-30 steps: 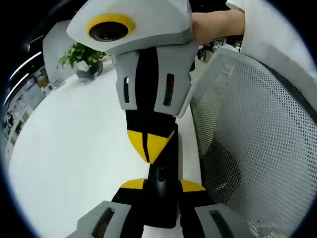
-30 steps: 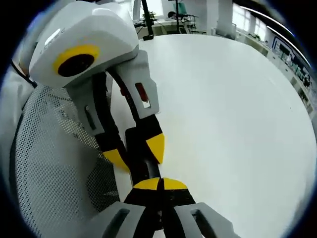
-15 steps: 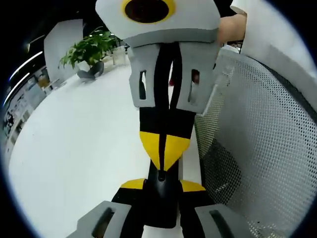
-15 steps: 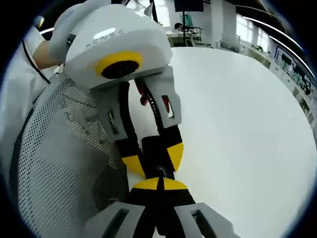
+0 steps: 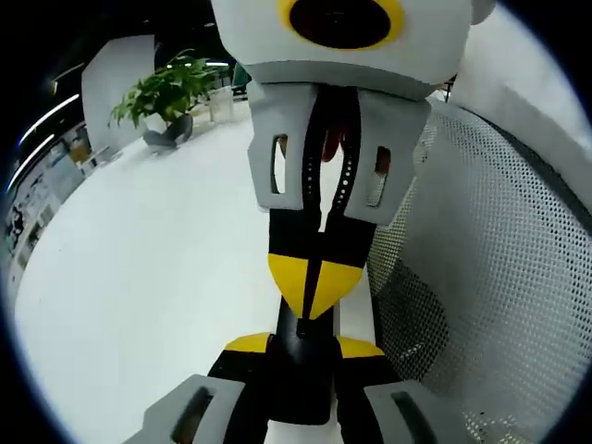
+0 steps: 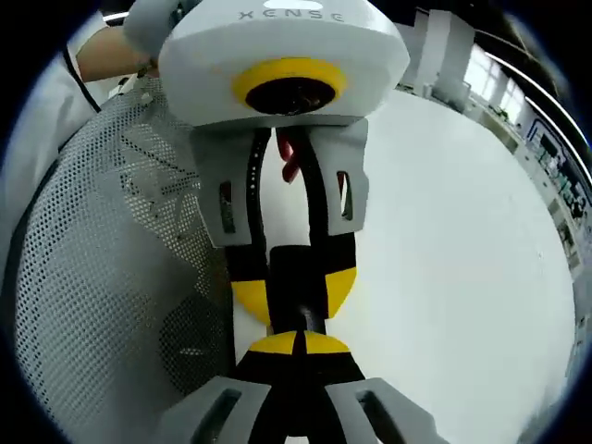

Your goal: Press the specified remote control buttons in sequence, fully releasing each button before pressing the next.

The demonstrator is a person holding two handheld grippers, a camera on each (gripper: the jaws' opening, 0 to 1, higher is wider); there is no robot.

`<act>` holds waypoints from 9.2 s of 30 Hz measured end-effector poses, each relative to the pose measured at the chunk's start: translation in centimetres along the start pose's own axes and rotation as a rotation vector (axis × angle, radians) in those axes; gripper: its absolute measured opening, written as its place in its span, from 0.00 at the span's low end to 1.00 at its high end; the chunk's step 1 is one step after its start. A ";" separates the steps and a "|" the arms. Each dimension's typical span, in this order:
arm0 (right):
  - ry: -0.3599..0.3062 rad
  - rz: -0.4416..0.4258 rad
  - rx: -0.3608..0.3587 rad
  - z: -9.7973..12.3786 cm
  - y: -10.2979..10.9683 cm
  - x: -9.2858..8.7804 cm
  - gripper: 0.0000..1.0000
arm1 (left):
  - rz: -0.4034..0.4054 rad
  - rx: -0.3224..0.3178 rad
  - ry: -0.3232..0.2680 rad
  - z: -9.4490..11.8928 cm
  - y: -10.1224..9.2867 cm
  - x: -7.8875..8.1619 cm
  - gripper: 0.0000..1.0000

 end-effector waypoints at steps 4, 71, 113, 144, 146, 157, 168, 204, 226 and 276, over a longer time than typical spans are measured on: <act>-0.017 -0.018 0.000 0.1 -0.1 -0.1 0.00 | -0.002 0.002 -0.002 0.0 -0.1 0.0 0.23; -0.100 0.120 -0.030 -0.8 -0.6 1.2 0.00 | -0.007 0.011 -0.004 -0.1 0.1 0.1 0.23; -0.142 -0.149 -0.017 1.2 -0.6 -3.9 0.27 | 0.231 0.320 -0.353 6.5 2.7 3.7 0.74; -0.171 -0.160 -0.013 1.6 -0.4 -3.8 0.26 | 0.389 0.907 -0.937 20.6 4.5 7.0 0.99; -0.160 -0.136 -0.019 1.5 -0.5 -3.7 0.23 | 0.408 0.913 -0.946 20.6 4.4 6.9 0.99; -0.125 -0.064 -0.032 1.6 -1.8 -4.1 0.22 | 0.476 0.966 -0.967 20.8 3.8 5.7 0.99; -0.104 -0.090 -0.047 2.0 -5.5 -4.7 0.21 | 0.495 1.006 -0.973 21.6 3.6 4.8 0.99; 0.034 -0.046 -0.086 2.3 -20.0 -5.9 0.21 | 0.493 1.001 -0.939 20.5 3.5 4.4 0.99; -0.280 -0.260 -0.377 4.3 -21.3 -4.8 0.75 | 0.507 0.995 -0.925 20.3 3.6 4.2 0.99; -0.980 -0.671 -0.997 25.5 -3.9 -6.5 0.99 | 0.421 1.010 -0.912 20.5 2.4 5.2 0.99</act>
Point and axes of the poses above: the point that each gripper's makers call its tool centre point, and the gripper's own axes: z roughly backward along the fingers, y roughly to its left, x roughly out of its top, the point moved 3 cm from there along z, roughly backward along the fingers, and after that the axes turned 3 degrees about -y, right-handed, at the moved point
